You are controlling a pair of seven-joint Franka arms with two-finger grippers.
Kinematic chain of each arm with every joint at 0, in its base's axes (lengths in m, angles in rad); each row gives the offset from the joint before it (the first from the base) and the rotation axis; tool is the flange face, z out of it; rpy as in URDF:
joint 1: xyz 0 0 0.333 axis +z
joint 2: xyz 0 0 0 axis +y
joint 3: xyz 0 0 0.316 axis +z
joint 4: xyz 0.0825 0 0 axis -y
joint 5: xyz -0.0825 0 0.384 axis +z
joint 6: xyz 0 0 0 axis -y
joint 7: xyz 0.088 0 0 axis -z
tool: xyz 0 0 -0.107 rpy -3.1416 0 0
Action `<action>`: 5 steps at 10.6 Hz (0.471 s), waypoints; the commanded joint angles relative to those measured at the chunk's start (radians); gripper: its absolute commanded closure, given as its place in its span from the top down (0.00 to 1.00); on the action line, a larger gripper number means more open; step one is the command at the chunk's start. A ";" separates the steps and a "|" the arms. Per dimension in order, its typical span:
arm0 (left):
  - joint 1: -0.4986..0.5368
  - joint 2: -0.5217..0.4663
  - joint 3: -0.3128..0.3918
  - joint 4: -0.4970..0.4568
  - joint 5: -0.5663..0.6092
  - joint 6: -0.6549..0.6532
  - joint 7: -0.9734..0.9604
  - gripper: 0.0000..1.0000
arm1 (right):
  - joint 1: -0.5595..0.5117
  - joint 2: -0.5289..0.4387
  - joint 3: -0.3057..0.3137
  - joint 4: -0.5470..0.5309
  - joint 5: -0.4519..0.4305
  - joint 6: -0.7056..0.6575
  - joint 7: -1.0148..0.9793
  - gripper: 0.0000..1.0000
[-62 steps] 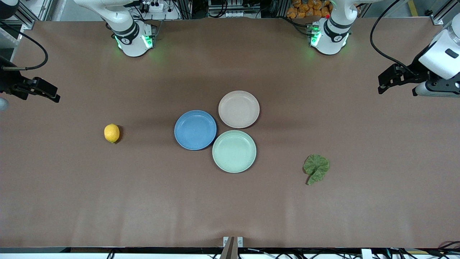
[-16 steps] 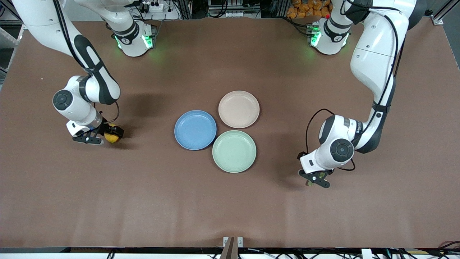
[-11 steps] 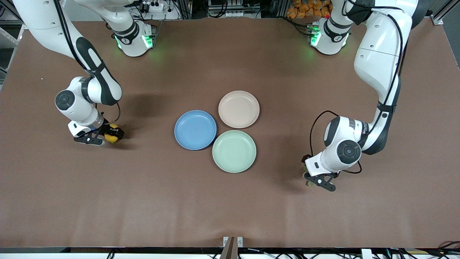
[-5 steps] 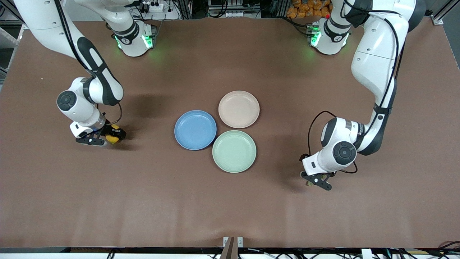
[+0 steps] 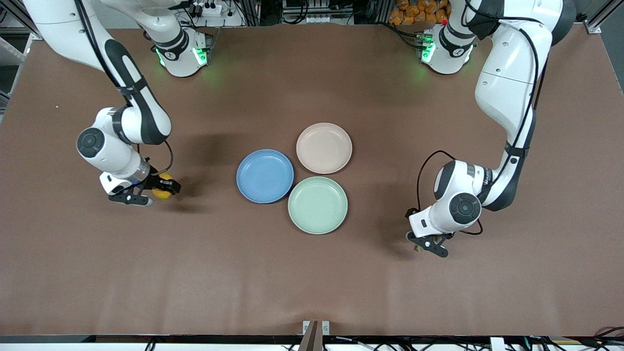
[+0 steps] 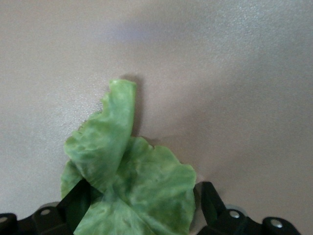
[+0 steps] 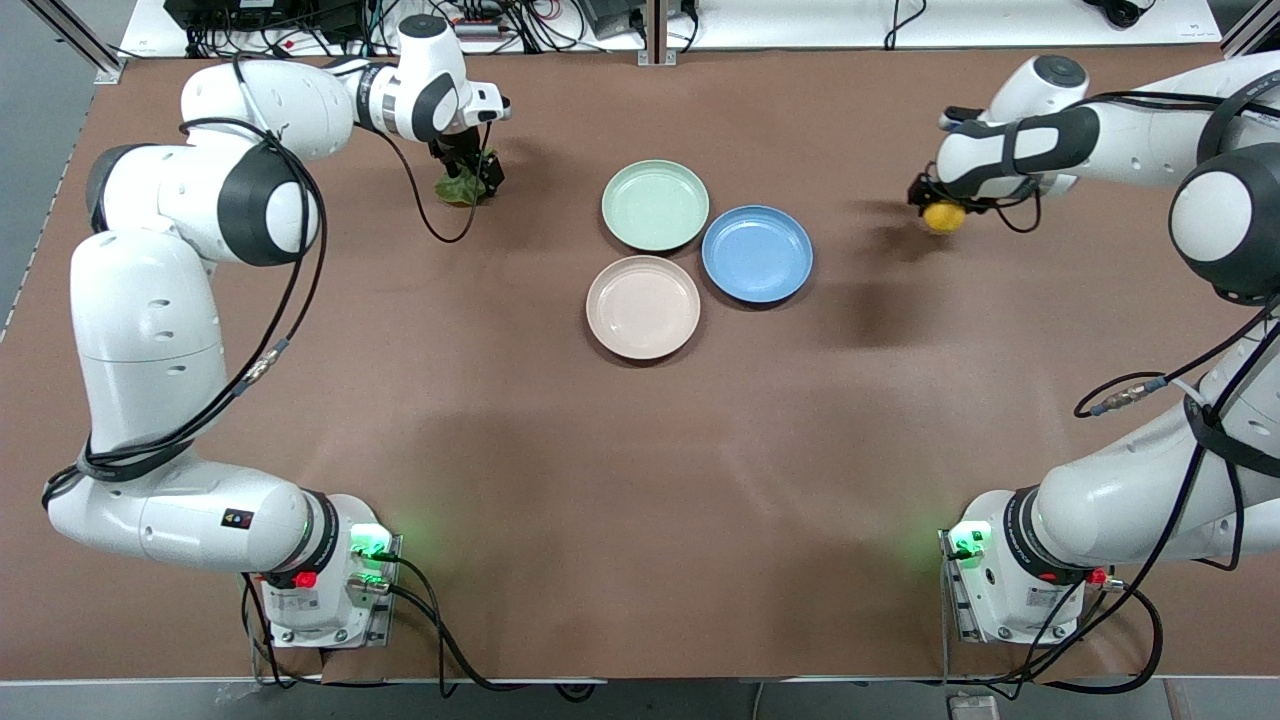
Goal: Place lemon and lettuce in plates
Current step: 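Carry the lemon to the blue plate while the left gripper lifts lettuce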
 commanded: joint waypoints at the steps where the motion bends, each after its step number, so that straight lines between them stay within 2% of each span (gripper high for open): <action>1: -0.002 0.015 0.002 0.013 0.019 0.002 0.021 0.99 | 0.032 -0.014 0.057 0.058 0.016 -0.069 0.109 0.17; 2: -0.002 0.014 0.002 0.013 0.019 0.000 0.016 0.66 | 0.055 -0.011 0.078 0.081 0.015 -0.078 0.166 0.17; 3: -0.002 0.014 0.002 0.013 0.019 0.000 0.007 0.12 | 0.085 -0.010 0.084 0.095 0.011 -0.079 0.207 0.17; 4: -0.002 0.009 0.002 0.013 0.017 0.000 0.004 0.00 | 0.113 -0.007 0.086 0.098 0.011 -0.079 0.238 0.17; 5: -0.005 0.005 0.002 0.013 0.016 0.000 0.001 0.00 | 0.150 0.000 0.086 0.103 0.008 -0.077 0.283 0.17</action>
